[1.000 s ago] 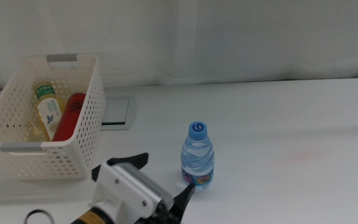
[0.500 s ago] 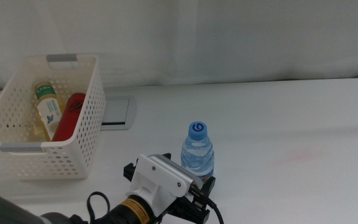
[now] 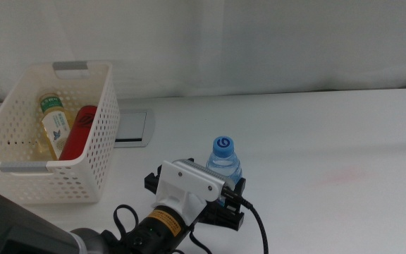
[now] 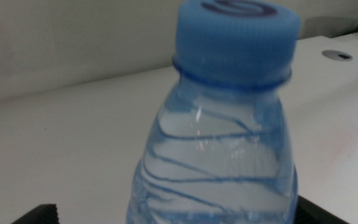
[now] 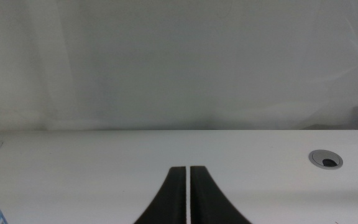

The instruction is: Use arms to grab the bottles and put them into the dustbin to the left of the table.

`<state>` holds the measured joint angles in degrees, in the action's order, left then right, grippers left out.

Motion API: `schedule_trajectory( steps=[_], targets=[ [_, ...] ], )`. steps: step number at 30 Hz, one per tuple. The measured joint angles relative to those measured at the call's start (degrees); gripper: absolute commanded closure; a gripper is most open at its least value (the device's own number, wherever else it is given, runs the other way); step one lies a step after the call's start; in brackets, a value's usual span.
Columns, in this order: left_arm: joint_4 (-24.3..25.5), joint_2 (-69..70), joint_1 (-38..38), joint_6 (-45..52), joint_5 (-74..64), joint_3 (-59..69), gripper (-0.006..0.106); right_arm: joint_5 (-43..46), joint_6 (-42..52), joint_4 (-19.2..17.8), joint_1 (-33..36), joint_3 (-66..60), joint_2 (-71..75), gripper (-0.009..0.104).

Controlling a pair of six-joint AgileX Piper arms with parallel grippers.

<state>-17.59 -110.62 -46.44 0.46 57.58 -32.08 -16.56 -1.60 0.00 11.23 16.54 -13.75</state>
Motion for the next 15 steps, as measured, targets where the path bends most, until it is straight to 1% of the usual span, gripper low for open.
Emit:
schedule_trajectory(
  steps=[7, 15],
  targets=[
    [-0.33, 0.0, 0.0, 0.37, -2.93, -3.78, 0.007, 0.0, 0.0, 0.0, 0.0, 0.0, 0.0, 0.098],
    [-0.33, -0.24, 0.0, 0.37, -10.93, -7.02, 0.007, 0.0, 0.13, 0.0, 0.0, 0.0, 0.0, 0.098]
  ],
)
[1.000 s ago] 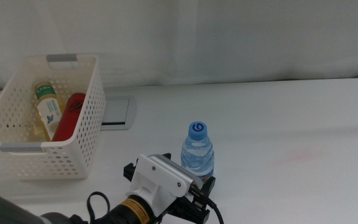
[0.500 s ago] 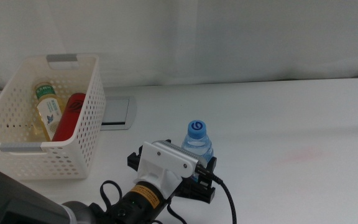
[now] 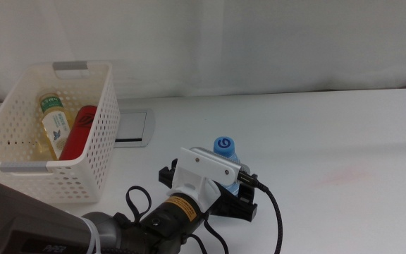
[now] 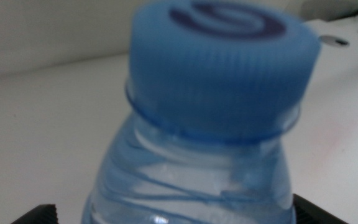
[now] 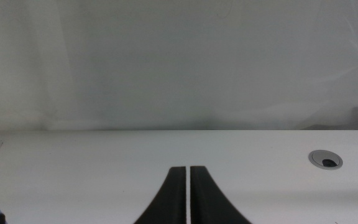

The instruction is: Use arms to grab the bottles and put them into the dustbin to the left of the table.

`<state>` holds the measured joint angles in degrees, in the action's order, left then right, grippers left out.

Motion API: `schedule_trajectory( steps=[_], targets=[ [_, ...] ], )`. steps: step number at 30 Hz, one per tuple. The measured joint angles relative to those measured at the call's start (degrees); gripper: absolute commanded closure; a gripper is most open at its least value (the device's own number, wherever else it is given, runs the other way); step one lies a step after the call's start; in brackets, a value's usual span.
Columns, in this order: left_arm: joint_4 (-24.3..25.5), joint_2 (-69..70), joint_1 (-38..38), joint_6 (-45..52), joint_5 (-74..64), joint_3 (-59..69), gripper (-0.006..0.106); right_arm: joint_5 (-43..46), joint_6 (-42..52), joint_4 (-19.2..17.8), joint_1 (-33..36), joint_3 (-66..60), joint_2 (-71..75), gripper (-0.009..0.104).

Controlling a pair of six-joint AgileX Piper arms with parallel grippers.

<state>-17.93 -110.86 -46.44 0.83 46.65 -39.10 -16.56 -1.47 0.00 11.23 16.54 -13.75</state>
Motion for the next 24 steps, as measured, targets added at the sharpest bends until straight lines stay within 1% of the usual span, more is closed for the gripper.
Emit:
schedule_trajectory(
  steps=[3, 6, 9, 10, 11, 12, 14, 15, 16, 24],
  targets=[
    [0.0, -0.45, 0.0, 0.0, -1.0, 0.0, 0.008, 0.0, 0.0, 0.0, 0.0, 0.0, 0.0, 0.098],
    [-0.11, -0.7, 0.0, 0.0, -1.42, 0.0, 0.012, 0.0, 0.0, 0.0, 0.0, 0.0, 0.0, 0.098],
    [-0.23, -0.7, 0.0, 0.0, -1.54, 0.0, 0.023, 0.0, 0.0, 0.0, 0.0, 0.0, 0.0, 0.098],
    [-0.23, -0.7, 0.0, 0.0, -1.54, 0.0, 0.031, 0.0, 0.0, 0.0, 0.0, 0.0, 0.0, 0.098],
    [-0.23, -0.81, 0.0, 0.0, -1.54, 0.0, 0.042, 0.0, 0.0, 0.0, 0.0, 0.0, 0.0, 0.098],
    [-0.02, -0.93, 0.12, 0.0, -1.62, 0.0, 0.054, 0.0, 0.0, 0.0, 0.0, 0.0, 0.0, 0.098],
    [-0.02, -1.03, 0.33, 0.0, -1.68, -0.23, 0.082, 0.09, 0.0, 0.0, 0.0, 0.0, 0.0, 0.098],
    [-0.02, -1.03, 0.53, 0.0, -2.09, -0.51, 0.095, 0.09, 0.0, 0.0, 0.0, 0.0, 0.0, 0.098],
    [-0.02, -1.15, 0.81, -0.13, -2.34, -0.76, 0.103, 0.09, 0.0, 0.0, 0.0, 0.0, 0.0, 0.098],
    [-0.02, -1.23, 1.78, -0.36, -4.13, -2.26, 0.103, 0.09, 0.0, 0.0, 0.0, 0.0, 0.0, 0.098]
  ],
)
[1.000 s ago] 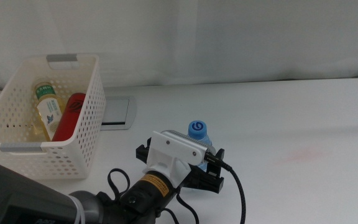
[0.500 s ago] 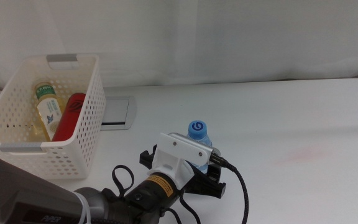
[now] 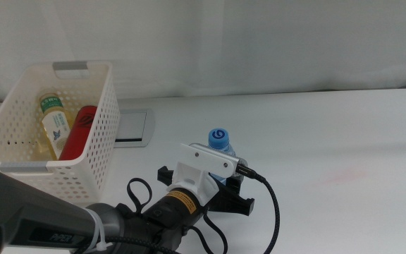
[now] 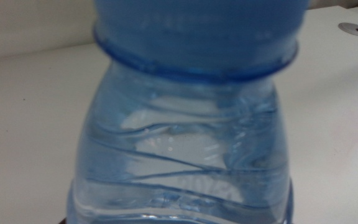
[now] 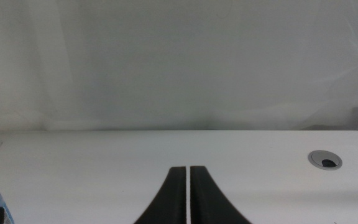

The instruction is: Use arms to grab the bottles and put them into the dustbin to the left of the table.

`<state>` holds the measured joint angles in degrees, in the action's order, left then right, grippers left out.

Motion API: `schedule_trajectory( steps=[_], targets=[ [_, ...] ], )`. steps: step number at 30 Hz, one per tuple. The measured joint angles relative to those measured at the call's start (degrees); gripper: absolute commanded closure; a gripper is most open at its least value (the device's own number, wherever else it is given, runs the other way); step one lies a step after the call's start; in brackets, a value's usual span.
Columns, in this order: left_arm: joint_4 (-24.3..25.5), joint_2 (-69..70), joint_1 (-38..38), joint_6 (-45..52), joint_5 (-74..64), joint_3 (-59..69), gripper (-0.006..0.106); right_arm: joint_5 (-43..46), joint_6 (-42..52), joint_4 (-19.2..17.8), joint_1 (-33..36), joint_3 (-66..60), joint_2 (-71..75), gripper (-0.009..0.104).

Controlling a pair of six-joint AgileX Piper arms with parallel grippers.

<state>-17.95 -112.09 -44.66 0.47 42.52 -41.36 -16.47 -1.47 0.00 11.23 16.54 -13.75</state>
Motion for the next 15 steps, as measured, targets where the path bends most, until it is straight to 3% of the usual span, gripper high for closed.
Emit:
schedule_trajectory(
  steps=[9, 15],
  targets=[
    [-0.21, 0.92, 0.0, 0.89, -0.04, 0.0, 0.103, 0.0, 0.0, -0.45, 0.0, 0.0, 0.0, 0.098],
    [-0.5, 8.88, 3.7, 5.9, -6.45, -2.26, 0.103, 0.0, 0.0, -0.45, 0.0, 0.0, 0.0, 0.098]
  ],
)
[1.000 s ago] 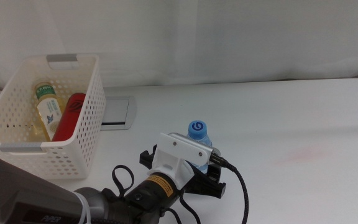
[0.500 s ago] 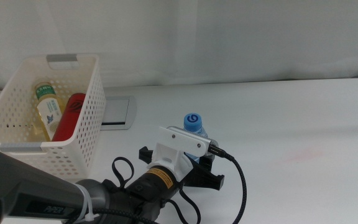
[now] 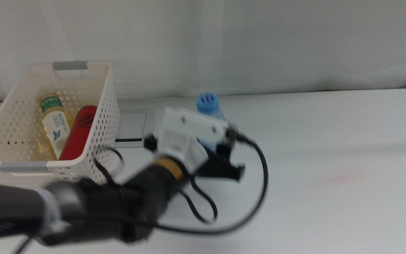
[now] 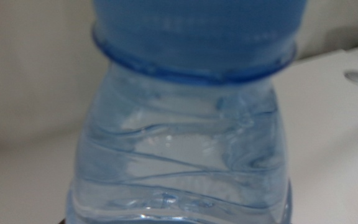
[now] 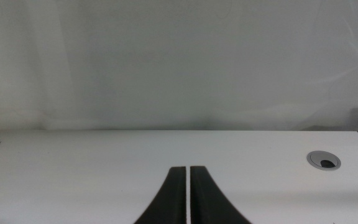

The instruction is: Use arms to grab the bottles and put them into the dustbin to the left of the table.

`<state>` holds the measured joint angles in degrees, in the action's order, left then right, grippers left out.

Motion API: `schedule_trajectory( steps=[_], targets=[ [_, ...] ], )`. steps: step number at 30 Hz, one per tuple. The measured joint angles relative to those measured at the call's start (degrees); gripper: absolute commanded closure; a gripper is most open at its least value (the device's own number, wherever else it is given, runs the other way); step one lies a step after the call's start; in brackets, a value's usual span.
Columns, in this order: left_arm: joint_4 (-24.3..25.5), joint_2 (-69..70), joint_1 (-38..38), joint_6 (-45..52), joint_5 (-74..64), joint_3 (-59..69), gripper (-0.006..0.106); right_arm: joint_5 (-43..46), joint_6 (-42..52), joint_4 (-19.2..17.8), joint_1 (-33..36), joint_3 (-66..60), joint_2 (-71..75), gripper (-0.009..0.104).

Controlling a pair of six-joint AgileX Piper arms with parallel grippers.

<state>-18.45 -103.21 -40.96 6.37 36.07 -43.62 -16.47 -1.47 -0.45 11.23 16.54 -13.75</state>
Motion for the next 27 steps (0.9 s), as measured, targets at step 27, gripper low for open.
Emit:
schedule_trajectory(
  steps=[27],
  targets=[
    [9.35, 21.88, 38.54, 2.03, -58.07, -24.68, 0.103, 4.41, 0.0, 0.0, 0.0, 0.0, 0.0, 0.098]
  ],
)
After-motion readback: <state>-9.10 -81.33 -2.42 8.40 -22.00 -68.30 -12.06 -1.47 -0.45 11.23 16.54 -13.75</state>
